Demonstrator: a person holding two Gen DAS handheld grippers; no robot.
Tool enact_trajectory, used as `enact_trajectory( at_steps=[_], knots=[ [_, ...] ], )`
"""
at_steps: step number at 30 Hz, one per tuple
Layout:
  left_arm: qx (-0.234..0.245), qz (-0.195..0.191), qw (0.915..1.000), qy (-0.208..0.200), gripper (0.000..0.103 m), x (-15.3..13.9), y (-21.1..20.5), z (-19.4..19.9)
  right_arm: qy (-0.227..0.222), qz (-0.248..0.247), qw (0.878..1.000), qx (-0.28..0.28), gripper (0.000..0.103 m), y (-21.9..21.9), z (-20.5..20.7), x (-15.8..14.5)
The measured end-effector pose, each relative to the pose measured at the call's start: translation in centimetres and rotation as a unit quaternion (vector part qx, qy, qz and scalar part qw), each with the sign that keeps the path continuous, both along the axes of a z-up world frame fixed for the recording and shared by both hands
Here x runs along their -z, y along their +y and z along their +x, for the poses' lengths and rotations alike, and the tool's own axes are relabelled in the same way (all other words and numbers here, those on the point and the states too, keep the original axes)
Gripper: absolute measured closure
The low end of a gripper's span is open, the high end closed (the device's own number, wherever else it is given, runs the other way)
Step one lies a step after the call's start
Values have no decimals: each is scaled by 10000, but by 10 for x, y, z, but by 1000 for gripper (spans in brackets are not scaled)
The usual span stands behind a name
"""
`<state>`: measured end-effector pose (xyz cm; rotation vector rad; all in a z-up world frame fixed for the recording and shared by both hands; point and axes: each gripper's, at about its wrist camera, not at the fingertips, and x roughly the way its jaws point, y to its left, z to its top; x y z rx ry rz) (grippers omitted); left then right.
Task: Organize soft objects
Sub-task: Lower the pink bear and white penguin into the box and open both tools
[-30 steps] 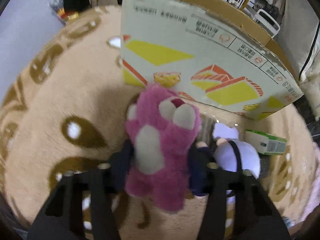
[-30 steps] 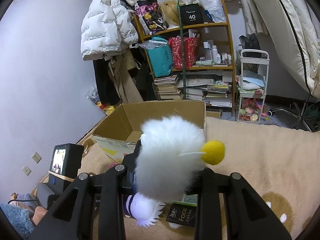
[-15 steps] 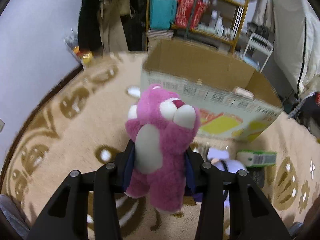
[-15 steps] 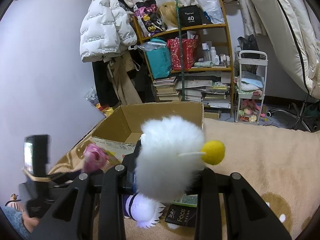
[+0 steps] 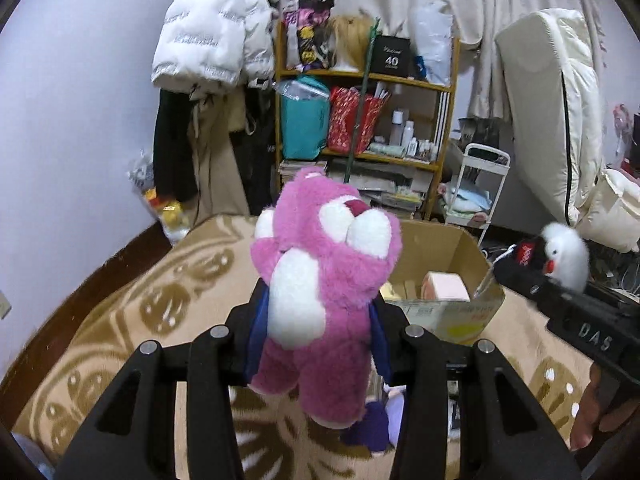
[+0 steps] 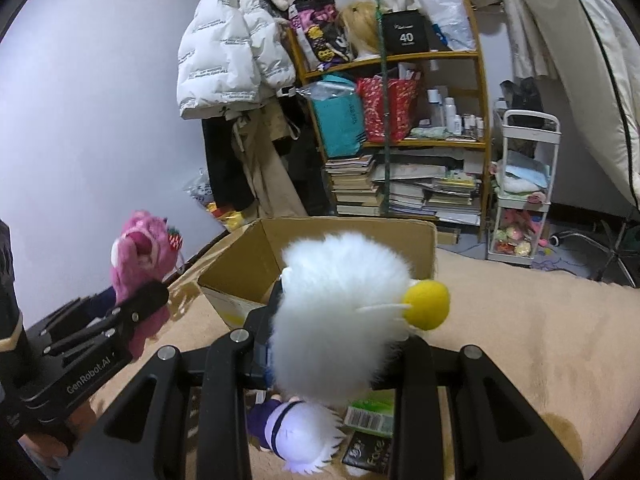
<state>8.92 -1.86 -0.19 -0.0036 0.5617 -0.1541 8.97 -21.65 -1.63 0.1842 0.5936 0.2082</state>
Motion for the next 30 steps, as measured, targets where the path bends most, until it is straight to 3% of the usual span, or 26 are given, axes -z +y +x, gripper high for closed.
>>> enact_trajectory(
  at_steps=[5, 9, 13, 19, 25, 27, 29, 30],
  knots=[
    [36, -103, 9999, 43, 60, -4, -4, 21, -12, -185, 9997, -164, 70, 6, 14, -1],
    [93, 63, 9999, -60, 60, -9, -12, 41, -107, -402, 9988, -258, 70, 7, 27, -6],
    [400, 204, 9989, 140, 60, -5, -25, 64, -123, -485, 9984, -250, 70, 2, 43, -5],
    [617, 414, 9964, 419, 59, 16, -43, 84, 102, -513, 9986, -85, 69, -13, 63, 13],
    [614, 442, 9957, 542, 57, 25, -50, 94, 478, -228, 9986, -85, 68, -24, 77, 33],
    [563, 511, 9960, 472, 45, 25, -50, 91, 535, -311, 9980, -105, 66, -21, 77, 37],
    [543, 528, 9962, 429, 42, 24, -48, 87, 580, -383, 9974, -188, 60, -16, 77, 39],
    [557, 501, 9961, 457, 38, 24, -46, 86, 572, -407, 9973, -202, 53, -15, 76, 38]
  ],
)
